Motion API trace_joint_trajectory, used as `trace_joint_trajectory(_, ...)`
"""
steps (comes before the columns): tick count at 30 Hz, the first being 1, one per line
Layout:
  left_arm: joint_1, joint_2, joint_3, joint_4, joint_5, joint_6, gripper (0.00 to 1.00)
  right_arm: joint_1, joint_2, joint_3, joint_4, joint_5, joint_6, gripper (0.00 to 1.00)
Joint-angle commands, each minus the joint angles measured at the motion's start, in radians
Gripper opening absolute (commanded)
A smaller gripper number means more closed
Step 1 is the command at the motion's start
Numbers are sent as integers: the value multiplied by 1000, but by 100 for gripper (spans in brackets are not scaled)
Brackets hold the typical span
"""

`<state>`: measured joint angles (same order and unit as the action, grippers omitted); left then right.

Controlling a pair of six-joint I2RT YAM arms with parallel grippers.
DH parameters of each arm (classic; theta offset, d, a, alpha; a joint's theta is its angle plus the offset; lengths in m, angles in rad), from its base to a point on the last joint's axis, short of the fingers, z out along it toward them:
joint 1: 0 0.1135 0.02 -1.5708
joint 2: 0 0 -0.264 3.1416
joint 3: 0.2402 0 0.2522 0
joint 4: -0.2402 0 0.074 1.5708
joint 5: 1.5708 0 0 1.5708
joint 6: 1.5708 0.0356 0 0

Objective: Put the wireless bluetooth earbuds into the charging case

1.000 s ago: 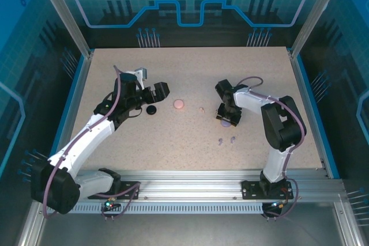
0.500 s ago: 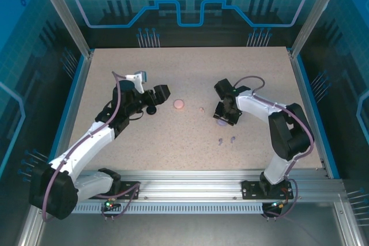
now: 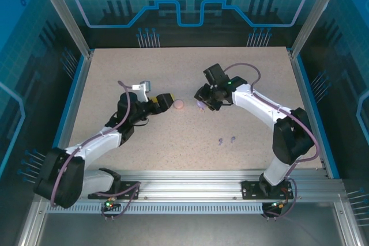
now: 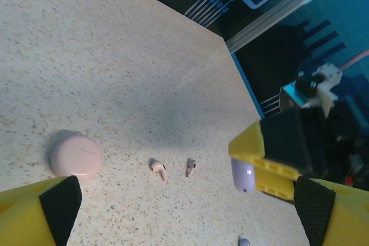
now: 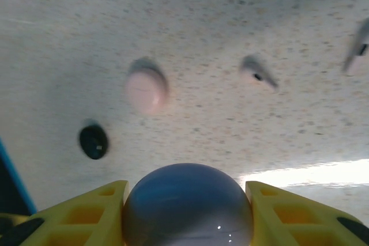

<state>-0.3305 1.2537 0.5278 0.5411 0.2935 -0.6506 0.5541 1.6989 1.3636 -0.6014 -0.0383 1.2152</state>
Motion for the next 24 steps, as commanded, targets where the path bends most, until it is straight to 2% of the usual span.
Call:
trace_joint_trajectory(1,-7,72,-21,242,126,-45,98,16,40,42,64,-36,145,37)
trace_joint_trajectory(4,-7,152,-22,356,202,-75,97,20,62,62,76,-37,213,37)
trace_joint_trajectory(8,-7,220,-25,441,217,-113,93,38,78,76,85,-15,298,37)
trace_joint_trajectory(16,-12,294,-25,497,219,-132,78,91,117,164,35,55,381,37)
trace_joint_trajectory(24,-25,330,-22,520,202,-132,71,127,168,243,10,64,391,37)
